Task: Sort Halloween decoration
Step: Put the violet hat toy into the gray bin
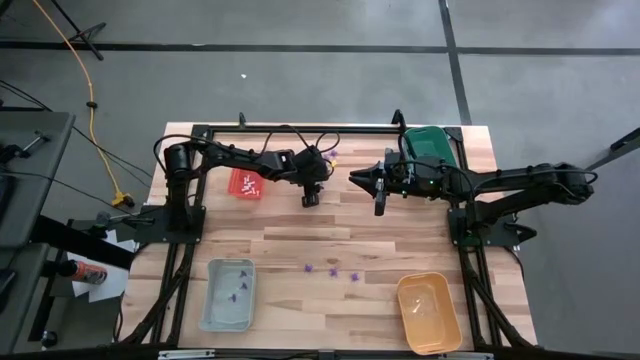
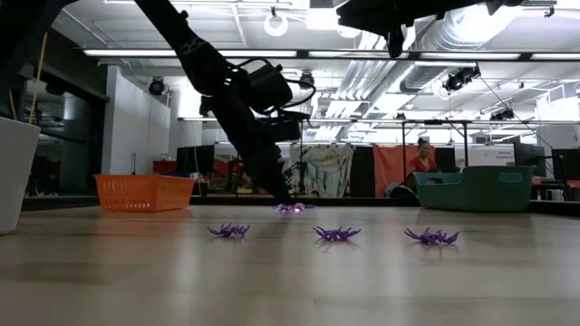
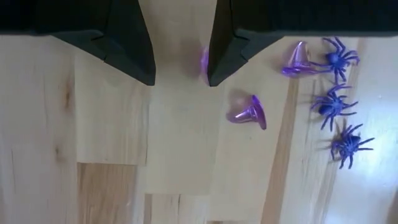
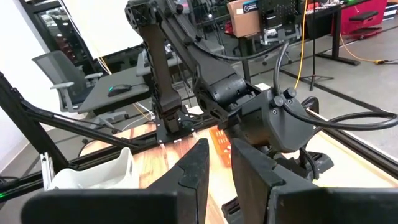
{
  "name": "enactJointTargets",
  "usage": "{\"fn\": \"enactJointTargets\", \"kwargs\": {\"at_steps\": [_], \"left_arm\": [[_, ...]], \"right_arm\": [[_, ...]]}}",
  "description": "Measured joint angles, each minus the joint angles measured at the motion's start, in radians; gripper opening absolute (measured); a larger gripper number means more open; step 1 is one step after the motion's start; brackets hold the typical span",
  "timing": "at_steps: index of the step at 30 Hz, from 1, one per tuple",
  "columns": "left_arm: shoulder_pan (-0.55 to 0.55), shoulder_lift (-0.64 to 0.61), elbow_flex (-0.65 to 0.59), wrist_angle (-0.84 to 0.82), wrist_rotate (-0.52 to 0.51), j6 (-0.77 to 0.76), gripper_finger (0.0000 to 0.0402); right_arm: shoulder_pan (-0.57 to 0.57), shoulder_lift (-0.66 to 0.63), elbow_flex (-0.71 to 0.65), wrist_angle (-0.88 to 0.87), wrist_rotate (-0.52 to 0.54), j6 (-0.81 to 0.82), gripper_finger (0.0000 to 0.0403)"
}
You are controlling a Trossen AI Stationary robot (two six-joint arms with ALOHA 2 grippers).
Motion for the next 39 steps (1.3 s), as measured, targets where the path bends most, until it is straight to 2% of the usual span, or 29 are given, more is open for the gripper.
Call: {"fn": "enactJointTargets", "kwargs": {"at_steps": [7,26,30,37,39], "left_arm": [[0.0,-0.019,-0.001,0.01,-0.048,0.03,0.0133],[0.011,0.036,-0.007,0.002,-0.047,0.003,0.0128],[0.011,0.034,-0.007,0.001,-0.048,-0.017,0.0105],[0.009,0.027,-0.009,-0.022,-0.047,-0.038,0.0018],[0.006,0.017,-0.009,-0.035,-0.051,-0.06,0.0007]], "right_arm": [[0.0,0.0,0.0,-0.01,0.01,-0.011,0.0064],[0.0,0.0,0.0,-0.042,0.04,-0.006,0.0064],[0.0,0.0,0.0,-0.042,0.04,0.0,0.0064],[0.0,0.0,0.0,-0.042,0.04,0.0,0.0064],[0.0,0.0,0.0,-0.042,0.04,0.0,0.0064]]}}
